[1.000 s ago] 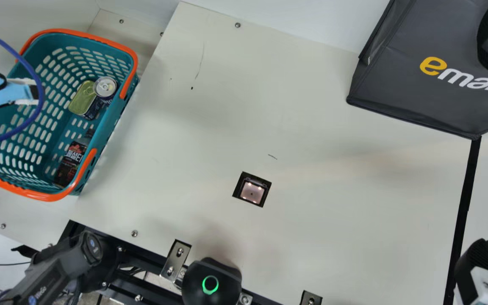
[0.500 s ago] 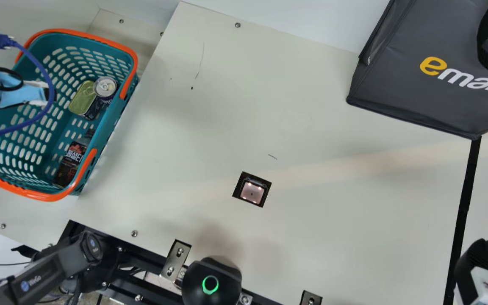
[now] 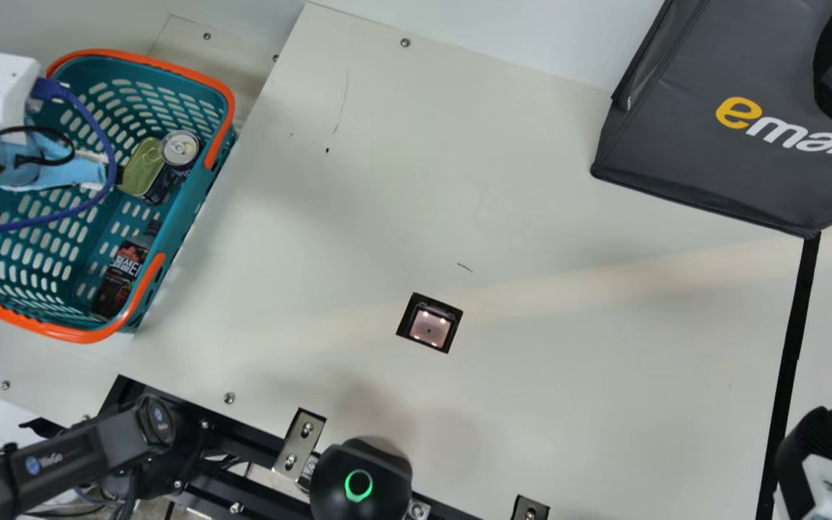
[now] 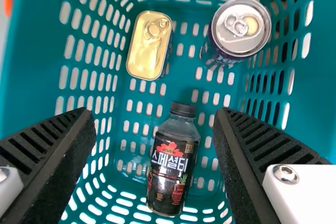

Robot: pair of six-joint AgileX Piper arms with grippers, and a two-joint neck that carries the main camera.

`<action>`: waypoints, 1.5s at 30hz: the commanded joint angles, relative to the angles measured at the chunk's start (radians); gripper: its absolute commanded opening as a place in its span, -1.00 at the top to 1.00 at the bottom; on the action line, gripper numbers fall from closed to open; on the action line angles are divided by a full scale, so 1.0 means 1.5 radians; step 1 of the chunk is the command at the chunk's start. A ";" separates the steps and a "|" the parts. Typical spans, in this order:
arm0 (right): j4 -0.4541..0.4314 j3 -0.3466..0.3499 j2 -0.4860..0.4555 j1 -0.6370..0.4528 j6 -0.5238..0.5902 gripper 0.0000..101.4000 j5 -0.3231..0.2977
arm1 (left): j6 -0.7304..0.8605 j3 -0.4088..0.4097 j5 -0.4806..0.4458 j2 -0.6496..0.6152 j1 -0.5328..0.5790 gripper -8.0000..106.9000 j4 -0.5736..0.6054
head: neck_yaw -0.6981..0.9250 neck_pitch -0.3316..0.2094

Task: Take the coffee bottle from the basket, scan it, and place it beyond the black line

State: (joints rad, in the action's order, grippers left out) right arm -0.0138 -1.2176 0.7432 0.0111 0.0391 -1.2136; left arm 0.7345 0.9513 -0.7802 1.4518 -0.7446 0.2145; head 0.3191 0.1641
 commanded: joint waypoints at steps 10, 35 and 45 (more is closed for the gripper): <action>0.000 0.000 0.000 0.000 0.000 -0.79 -0.001 | 0.021 -0.044 0.062 0.044 0.014 -0.71 0.009 | 0.002 -0.017; 0.000 0.000 0.000 0.000 0.000 -0.79 -0.001 | 0.144 -0.126 0.212 0.163 0.005 -0.71 0.077 | 0.002 -0.017; 0.000 0.000 0.000 0.000 0.000 -0.79 0.000 | 0.190 -0.141 0.268 0.206 0.015 -0.71 0.110 | 0.002 -0.017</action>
State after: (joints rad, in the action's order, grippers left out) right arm -0.0138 -1.2176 0.7432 0.0111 0.0391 -1.2135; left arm 1.0122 0.7422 -0.3910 1.7545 -0.7228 0.3771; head 0.3191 0.1641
